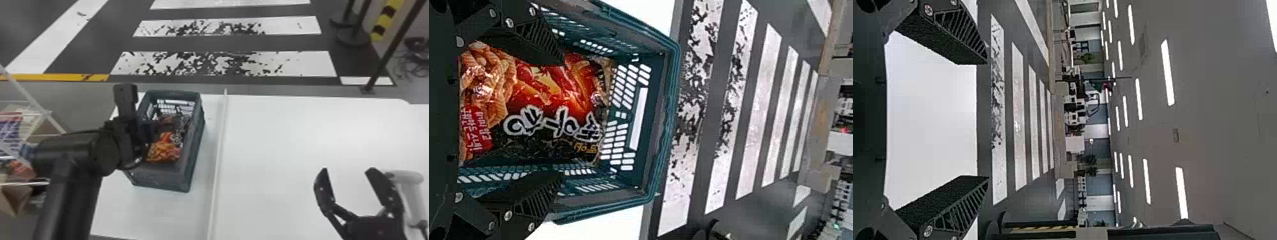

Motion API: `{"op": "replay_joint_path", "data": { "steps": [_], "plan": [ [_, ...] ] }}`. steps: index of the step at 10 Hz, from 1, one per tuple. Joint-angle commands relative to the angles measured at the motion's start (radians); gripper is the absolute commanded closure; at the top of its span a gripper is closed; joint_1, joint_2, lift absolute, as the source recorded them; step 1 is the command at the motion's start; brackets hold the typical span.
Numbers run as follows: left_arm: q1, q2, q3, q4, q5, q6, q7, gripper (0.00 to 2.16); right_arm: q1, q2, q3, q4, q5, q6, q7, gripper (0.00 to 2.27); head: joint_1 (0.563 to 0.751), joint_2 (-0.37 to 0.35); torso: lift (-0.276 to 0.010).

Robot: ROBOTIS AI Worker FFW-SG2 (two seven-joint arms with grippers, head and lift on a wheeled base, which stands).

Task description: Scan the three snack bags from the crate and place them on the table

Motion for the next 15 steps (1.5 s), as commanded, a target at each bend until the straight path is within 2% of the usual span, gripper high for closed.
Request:
{"op": "replay_joint_path", "data": {
  "steps": [1,2,4,5,7,11,15],
  "plan": [
    [-0.063,0.003,-0.018,0.073,-0.026,0.035,-0.002,0.23,0.000,-0.006,0.005,0.002,-0.003,-0.006,0.000,0.11,0.695,0.113,-0.037],
    [-0.112,0.011,-0.043,0.119,-0.035,0.068,-0.002,0.23,-0.002,-0.009,0.005,0.002,-0.011,-0.003,0.001,0.11,0.695,0.115,-0.037],
    [-0.210,0.014,-0.103,0.236,-0.071,0.096,-0.011,0.23,-0.003,-0.012,0.005,0.002,-0.013,-0.006,0.001,0.11,0.695,0.113,-0.037],
    [-0.253,0.014,-0.135,0.295,-0.083,0.142,-0.022,0.23,-0.010,-0.015,0.014,0.004,-0.013,-0.006,0.000,0.11,0.695,0.107,-0.037],
    [-0.282,0.008,-0.164,0.357,-0.114,0.142,-0.031,0.23,-0.020,-0.021,0.022,0.005,-0.014,-0.003,-0.002,0.11,0.695,0.101,-0.037],
    [-0.313,0.018,-0.170,0.455,-0.134,0.127,-0.066,0.23,-0.033,-0.029,0.028,0.010,-0.020,-0.003,-0.006,0.11,0.695,0.113,-0.037],
    [-0.311,0.012,-0.163,0.562,-0.124,-0.017,-0.109,0.23,-0.036,-0.030,0.029,0.017,-0.020,-0.006,-0.008,0.11,0.695,0.119,-0.037]
  ]
}}
